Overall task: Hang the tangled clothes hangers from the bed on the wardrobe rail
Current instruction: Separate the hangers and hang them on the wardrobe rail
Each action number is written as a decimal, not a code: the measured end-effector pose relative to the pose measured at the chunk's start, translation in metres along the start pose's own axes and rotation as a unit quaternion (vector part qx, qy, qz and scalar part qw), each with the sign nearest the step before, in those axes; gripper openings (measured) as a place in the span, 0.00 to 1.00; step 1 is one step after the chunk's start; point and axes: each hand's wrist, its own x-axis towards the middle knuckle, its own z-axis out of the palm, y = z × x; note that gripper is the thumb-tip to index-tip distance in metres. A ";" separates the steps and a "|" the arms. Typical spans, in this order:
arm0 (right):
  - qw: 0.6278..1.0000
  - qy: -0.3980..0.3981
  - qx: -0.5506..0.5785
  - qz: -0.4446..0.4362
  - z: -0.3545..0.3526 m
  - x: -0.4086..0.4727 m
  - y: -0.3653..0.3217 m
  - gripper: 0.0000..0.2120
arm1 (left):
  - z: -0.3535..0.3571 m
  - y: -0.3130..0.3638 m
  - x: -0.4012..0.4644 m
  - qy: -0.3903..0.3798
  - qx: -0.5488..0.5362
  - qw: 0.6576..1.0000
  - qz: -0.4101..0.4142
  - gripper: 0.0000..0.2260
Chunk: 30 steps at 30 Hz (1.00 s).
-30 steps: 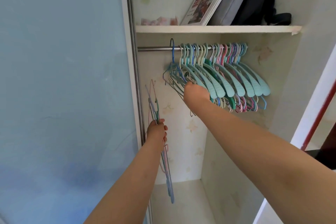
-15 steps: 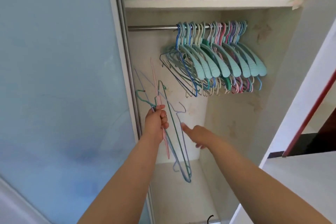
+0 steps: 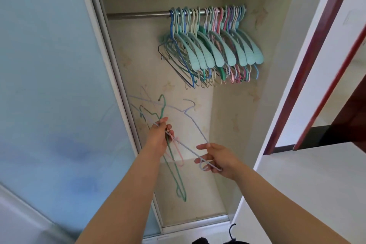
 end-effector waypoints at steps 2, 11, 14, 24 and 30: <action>0.999 0.002 0.026 0.035 -0.006 -0.008 0.008 0.15 | 0.001 -0.011 -0.010 -0.017 -0.020 0.999 -0.018 0.08; 0.995 0.019 0.069 0.076 -0.037 -0.036 0.030 0.16 | 0.006 -0.048 -0.049 -0.097 -0.025 0.993 -0.066 0.02; 0.998 0.024 0.028 0.052 -0.045 -0.042 0.036 0.18 | 0.011 -0.060 -0.058 -0.096 -0.039 0.991 -0.084 0.05; 0.989 -0.035 -0.137 0.047 -0.032 -0.064 0.033 0.31 | 0.031 -0.078 -0.081 -0.066 -0.080 0.991 -0.088 0.06; 0.989 -0.037 -0.138 0.026 -0.016 -0.070 0.040 0.37 | 0.026 -0.082 -0.087 -0.011 -0.003 0.996 -0.087 0.06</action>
